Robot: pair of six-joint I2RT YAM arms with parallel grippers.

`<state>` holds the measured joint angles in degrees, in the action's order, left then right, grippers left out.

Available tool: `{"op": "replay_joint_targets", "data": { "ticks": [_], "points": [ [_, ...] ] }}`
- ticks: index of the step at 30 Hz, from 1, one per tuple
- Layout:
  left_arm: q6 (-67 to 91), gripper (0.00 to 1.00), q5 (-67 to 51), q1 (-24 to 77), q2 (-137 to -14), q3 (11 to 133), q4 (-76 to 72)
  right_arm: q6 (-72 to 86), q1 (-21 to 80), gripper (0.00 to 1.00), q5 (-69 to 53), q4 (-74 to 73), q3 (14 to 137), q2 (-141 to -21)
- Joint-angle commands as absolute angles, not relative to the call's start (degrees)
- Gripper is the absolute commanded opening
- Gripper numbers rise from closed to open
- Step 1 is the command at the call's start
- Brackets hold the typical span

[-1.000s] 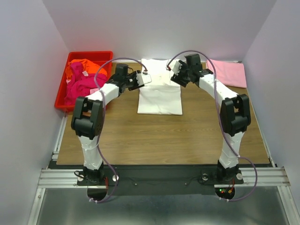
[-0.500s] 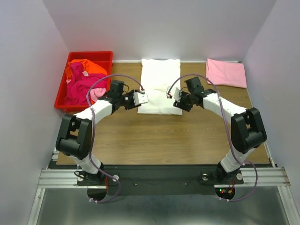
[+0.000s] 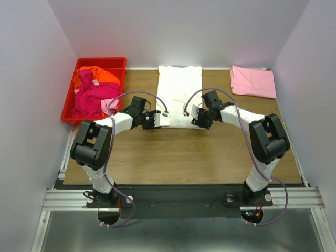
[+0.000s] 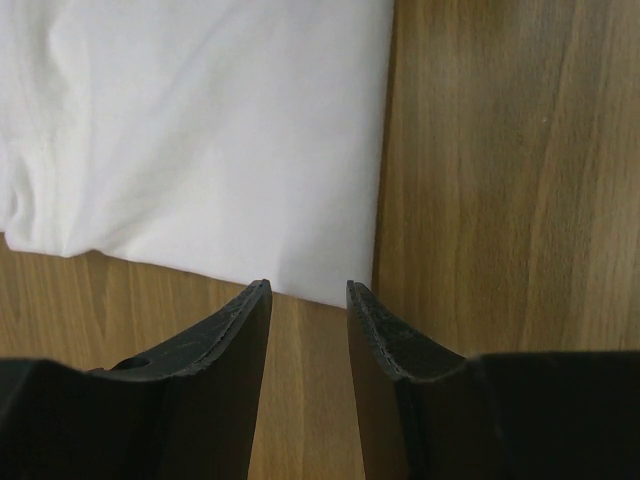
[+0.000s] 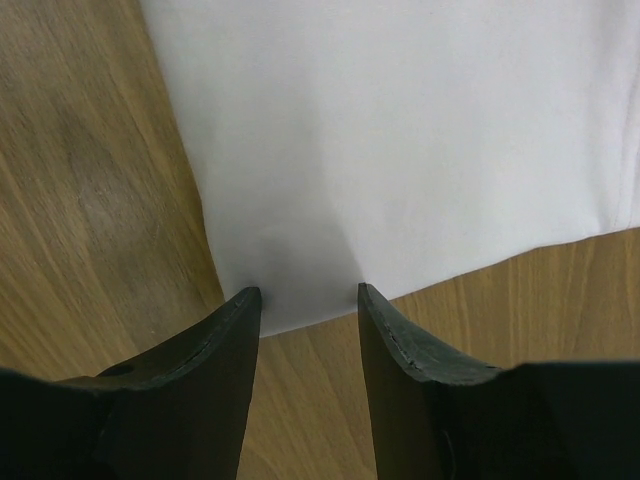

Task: Fold and stack the t-shirts
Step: Fold the tshirt

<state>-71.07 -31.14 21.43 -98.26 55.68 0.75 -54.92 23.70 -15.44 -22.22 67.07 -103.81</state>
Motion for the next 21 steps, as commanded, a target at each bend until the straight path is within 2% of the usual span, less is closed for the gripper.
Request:
{"op": "replay_joint_targets", "data": {
  "ticks": [1, 10, 13, 16, 21],
  "points": [
    [-74.2, 0.47, -31.3, 22.5, -99.8, 58.2, 3.8, -56.4, 24.4, 0.49, -15.6, -19.3, 65.6, -103.7],
    [-75.3, 0.45, -29.8, 23.1, -101.9, 58.4, 5.6, -57.1, 24.6, 0.49, -15.6, -19.2, 63.5, -102.2],
    [-75.3, 0.41, -29.5, 23.1, -103.1, 59.8, 6.6, -56.8, 24.6, 0.49, -15.9, -19.3, 63.0, -100.4],
    [-75.2, 0.33, -29.4, 23.1, -103.6, 60.5, 7.3, -56.6, 24.7, 0.49, -17.1, -19.5, 62.1, -98.7],
    [-75.5, 0.14, -29.4, 23.1, -103.8, 61.0, 7.8, -56.2, 24.7, 0.5, -18.9, -20.8, 61.2, -96.8]
  ]
}}
